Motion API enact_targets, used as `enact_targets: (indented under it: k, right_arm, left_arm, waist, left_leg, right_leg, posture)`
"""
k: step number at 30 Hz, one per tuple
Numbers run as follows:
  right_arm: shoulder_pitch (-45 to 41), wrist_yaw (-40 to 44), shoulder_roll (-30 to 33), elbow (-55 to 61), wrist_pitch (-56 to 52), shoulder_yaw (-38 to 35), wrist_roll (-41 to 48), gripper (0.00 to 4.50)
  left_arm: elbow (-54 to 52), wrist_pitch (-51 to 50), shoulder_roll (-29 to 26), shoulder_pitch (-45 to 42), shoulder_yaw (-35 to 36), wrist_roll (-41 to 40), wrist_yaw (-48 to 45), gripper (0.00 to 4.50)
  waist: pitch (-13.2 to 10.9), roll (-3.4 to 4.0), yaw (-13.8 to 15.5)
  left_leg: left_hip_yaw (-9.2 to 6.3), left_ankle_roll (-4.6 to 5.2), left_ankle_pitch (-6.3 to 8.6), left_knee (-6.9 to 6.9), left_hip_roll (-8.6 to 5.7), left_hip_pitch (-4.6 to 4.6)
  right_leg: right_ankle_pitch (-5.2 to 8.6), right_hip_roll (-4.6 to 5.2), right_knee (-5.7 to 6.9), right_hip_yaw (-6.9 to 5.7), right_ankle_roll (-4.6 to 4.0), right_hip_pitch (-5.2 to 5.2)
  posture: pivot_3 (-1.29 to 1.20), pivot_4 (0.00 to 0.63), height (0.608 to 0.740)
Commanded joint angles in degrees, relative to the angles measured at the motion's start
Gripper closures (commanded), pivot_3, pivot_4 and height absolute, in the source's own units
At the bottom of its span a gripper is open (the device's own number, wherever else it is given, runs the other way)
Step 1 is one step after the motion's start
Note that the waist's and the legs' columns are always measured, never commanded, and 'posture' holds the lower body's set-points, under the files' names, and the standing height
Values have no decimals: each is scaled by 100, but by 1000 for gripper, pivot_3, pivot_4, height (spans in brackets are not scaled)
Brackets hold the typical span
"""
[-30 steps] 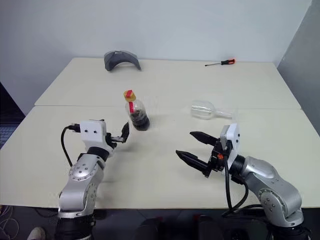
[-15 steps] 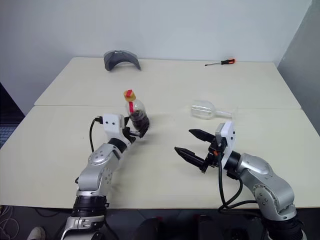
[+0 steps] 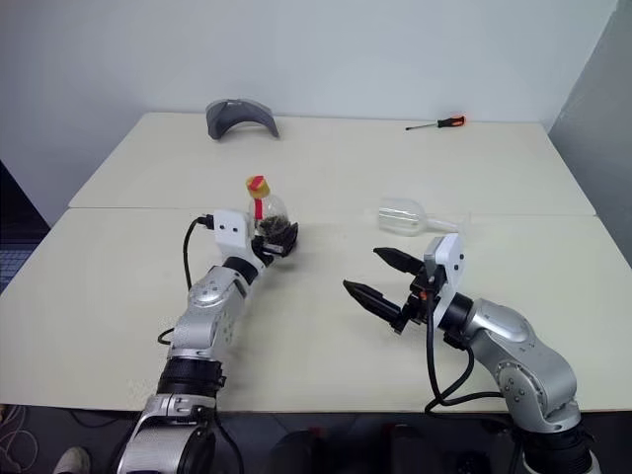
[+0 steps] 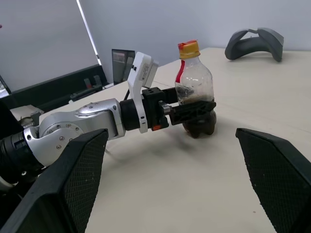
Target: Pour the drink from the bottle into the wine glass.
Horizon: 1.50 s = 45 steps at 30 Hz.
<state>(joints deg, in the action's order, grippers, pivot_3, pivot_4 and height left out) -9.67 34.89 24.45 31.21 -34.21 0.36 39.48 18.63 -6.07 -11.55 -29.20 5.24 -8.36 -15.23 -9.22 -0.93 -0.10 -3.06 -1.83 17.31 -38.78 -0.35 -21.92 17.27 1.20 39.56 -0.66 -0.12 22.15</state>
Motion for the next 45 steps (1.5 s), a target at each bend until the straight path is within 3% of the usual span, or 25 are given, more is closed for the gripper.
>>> enact_targets:
  k: [1, 11, 19, 26, 30, 36, 45]
  right_arm:
    - [-23, -75, -8, 270, 16, -42, 84, 0]
    - [-81, -201, -1, 327, -34, -58, 103, 0]
    - [-70, -247, -14, 336, -10, -23, 82, 0]
    - [-194, -224, -34, 225, 10, 17, 51, 0]
    - [-1223, -642, 115, -467, -31, 481, -1018, 0]
    - [-3152, -832, -710, -1961, 3, 491, -1255, 0]
    - [-4084, -654, -1299, -2980, -357, 334, -1060, 0]
  left_arm:
    - [496, 558, -73, -329, -20, 124, -118, 27]
    - [1845, 1686, -38, -942, -40, 239, -353, 27]
    - [2031, 1861, 1, -1017, -15, 208, -449, 2174]
    - [1957, 1786, -56, -1002, 4, 173, -556, 2651]
    - [872, 1027, -129, -772, -80, -81, -892, 2732]
    - [-664, -329, -333, -628, -348, -546, -1629, 2812]
    - [-607, -839, -382, -1015, -436, -720, -2113, 2948]
  waist:
    - [0, 0, 0]
    - [-1, -2, -2]
    - [-2, -3, -3]
    - [-2, -3, -4]
    - [-5, -5, -65]
    - [-7, -5, -140]
    - [-7, -5, -140]
  left_leg:
    - [0, 0, 0, 0, 0, 0]
    - [1, 0, 0, 0, -1, -1]
    - [1, -1, -1, 0, -1, -2]
    - [1, -1, -1, 0, -1, -2]
    - [4, -4, -2, -2, -1, -1]
    - [-5, -26, -15, 1, 1, -5]
    - [-4, -25, -14, -3, -5, -12]
  right_leg:
    - [0, 0, 0, -1, 0, 0]
    - [0, 0, 0, -1, 1, 2]
    - [0, 0, 0, -1, 1, 3]
    - [0, 0, 0, -1, 1, 3]
    - [-1, 0, 8, 4, 1, 8]
    - [-1, -2, 11, 4, -1, 17]
    - [-1, 7, 4, 6, -1, 16]
  posture:
    - [0, 150, 740]
    - [0, 150, 740]
    - [0, 150, 740]
    - [0, 150, 740]
    - [0, 150, 740]
    - [0, 150, 740]
    - [0, 150, 740]
